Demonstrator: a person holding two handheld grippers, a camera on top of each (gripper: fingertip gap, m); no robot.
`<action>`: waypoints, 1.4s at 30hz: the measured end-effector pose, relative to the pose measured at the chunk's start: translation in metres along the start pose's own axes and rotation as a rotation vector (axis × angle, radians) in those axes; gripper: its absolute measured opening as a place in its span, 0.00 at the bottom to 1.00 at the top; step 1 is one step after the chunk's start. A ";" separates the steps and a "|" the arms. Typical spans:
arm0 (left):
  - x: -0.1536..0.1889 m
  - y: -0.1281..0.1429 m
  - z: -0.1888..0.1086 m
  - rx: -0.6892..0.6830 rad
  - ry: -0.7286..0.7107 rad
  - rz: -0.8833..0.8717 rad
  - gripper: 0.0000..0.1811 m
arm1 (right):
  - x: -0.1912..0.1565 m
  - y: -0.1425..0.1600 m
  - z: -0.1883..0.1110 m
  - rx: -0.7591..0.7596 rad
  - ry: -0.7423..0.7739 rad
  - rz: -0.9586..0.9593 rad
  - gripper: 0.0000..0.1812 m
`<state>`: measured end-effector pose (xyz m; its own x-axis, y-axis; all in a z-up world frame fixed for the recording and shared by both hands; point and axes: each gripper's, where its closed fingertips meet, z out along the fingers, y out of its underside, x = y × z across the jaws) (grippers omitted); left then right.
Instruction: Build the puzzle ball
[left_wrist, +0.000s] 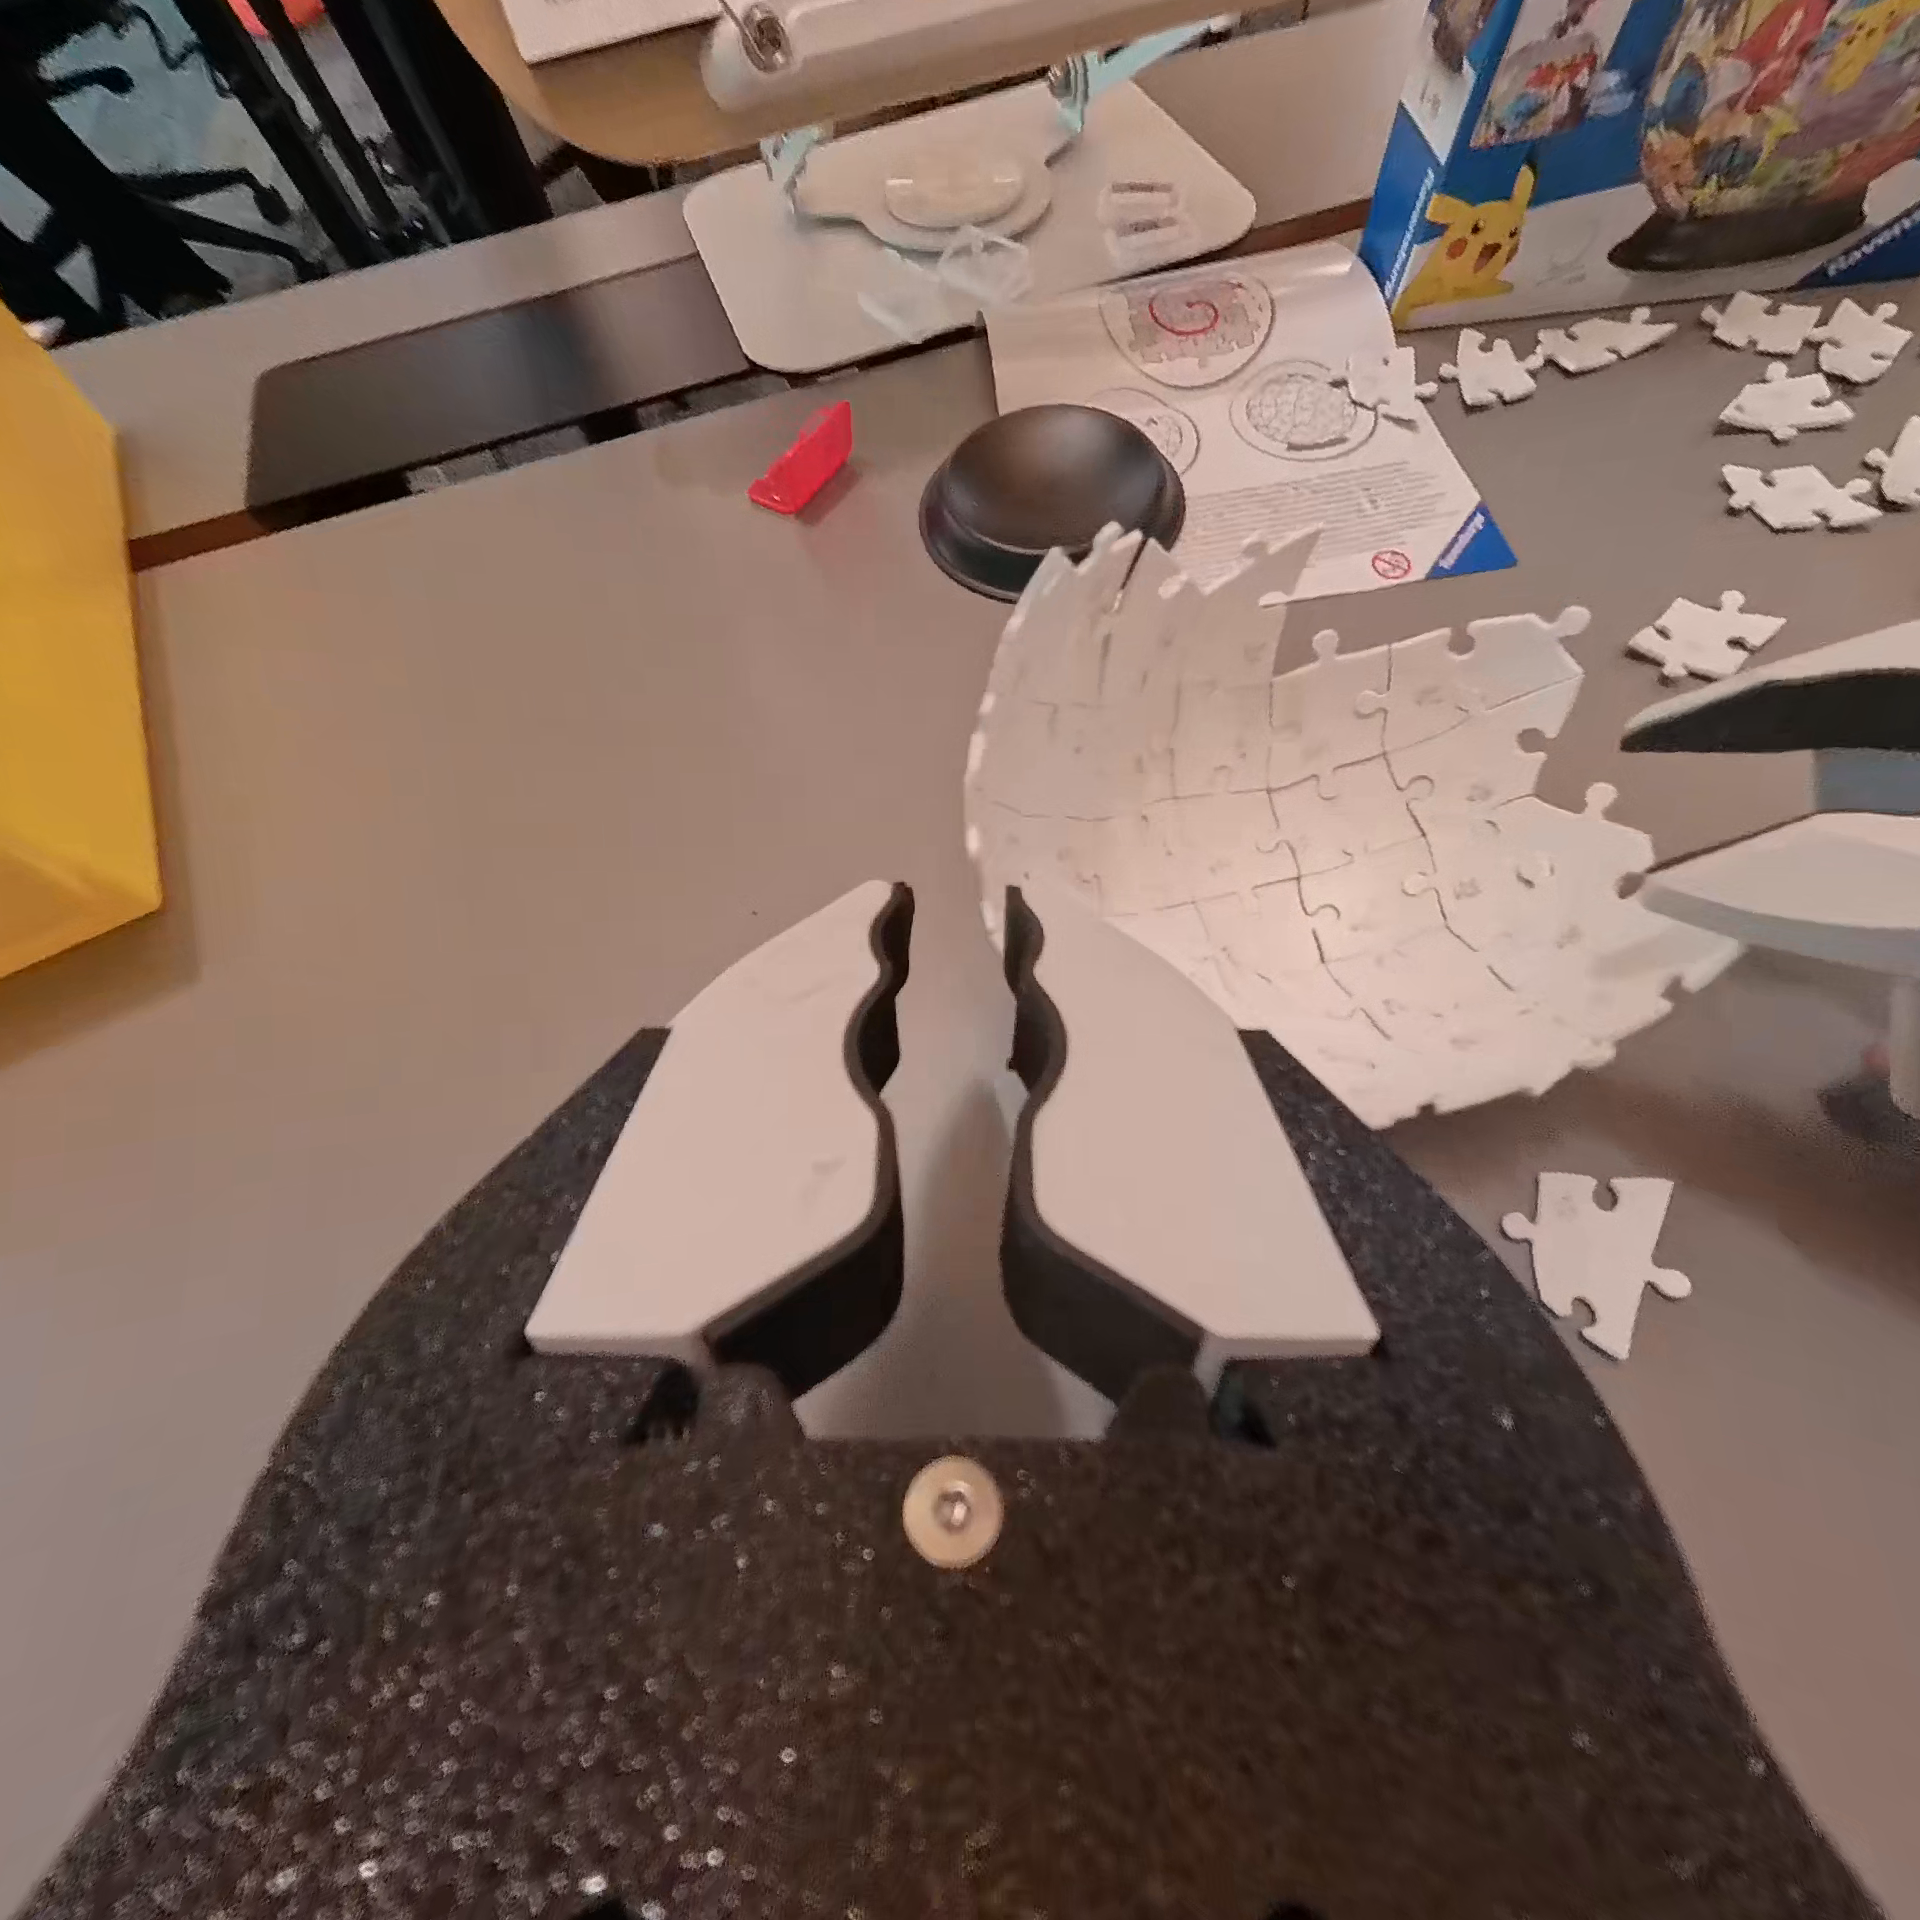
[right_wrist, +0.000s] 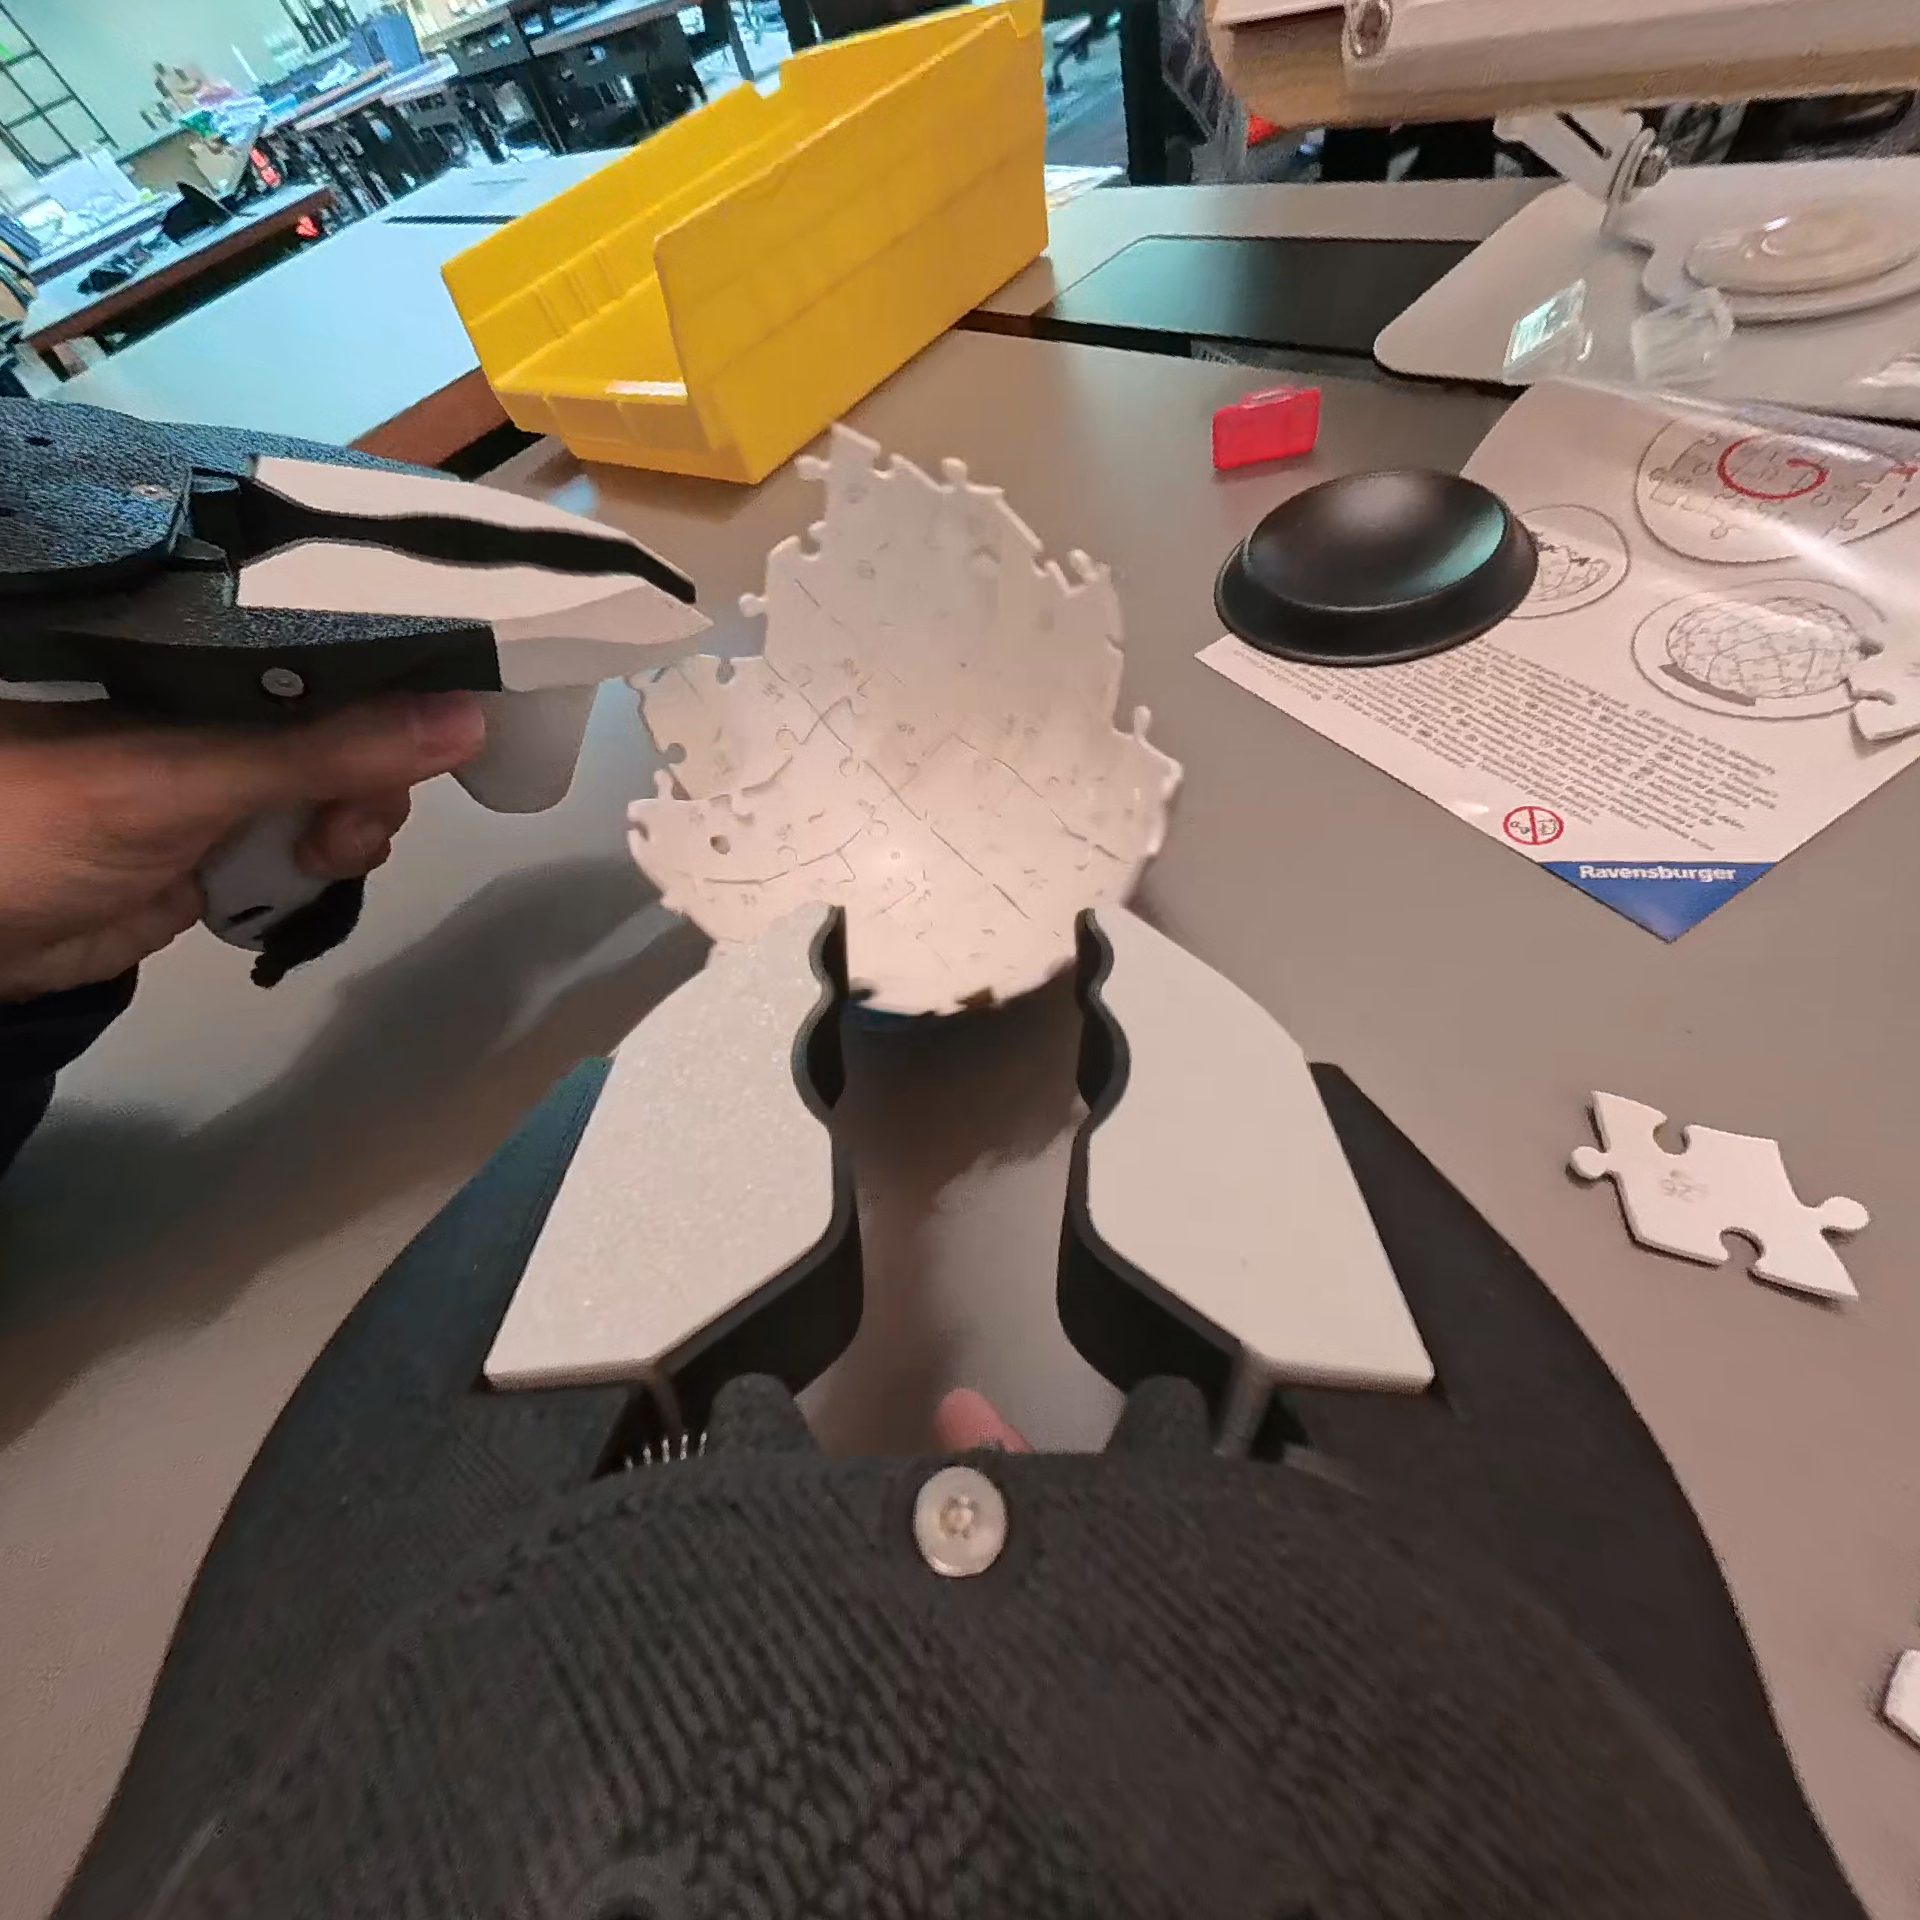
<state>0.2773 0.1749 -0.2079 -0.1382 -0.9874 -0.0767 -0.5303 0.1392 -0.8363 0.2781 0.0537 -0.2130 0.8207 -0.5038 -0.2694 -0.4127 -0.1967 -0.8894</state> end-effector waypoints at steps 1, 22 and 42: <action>0.002 0.002 0.003 -0.011 0.011 -0.001 0.09 | 0.002 0.002 0.001 -0.005 -0.002 0.005 0.24; 0.003 0.005 0.024 0.020 -0.005 0.028 0.09 | 0.116 0.007 -0.067 -0.258 0.102 -0.244 0.20; 0.000 -0.004 0.025 0.065 0.057 0.014 0.10 | 0.133 0.040 -0.032 -0.455 0.045 -0.432 0.15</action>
<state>0.3000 0.1726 -0.2178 -0.1934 -0.9793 -0.0589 -0.4731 0.1457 -0.8689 0.3584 -0.0480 -0.2723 0.9375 -0.3321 0.1037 -0.1827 -0.7237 -0.6655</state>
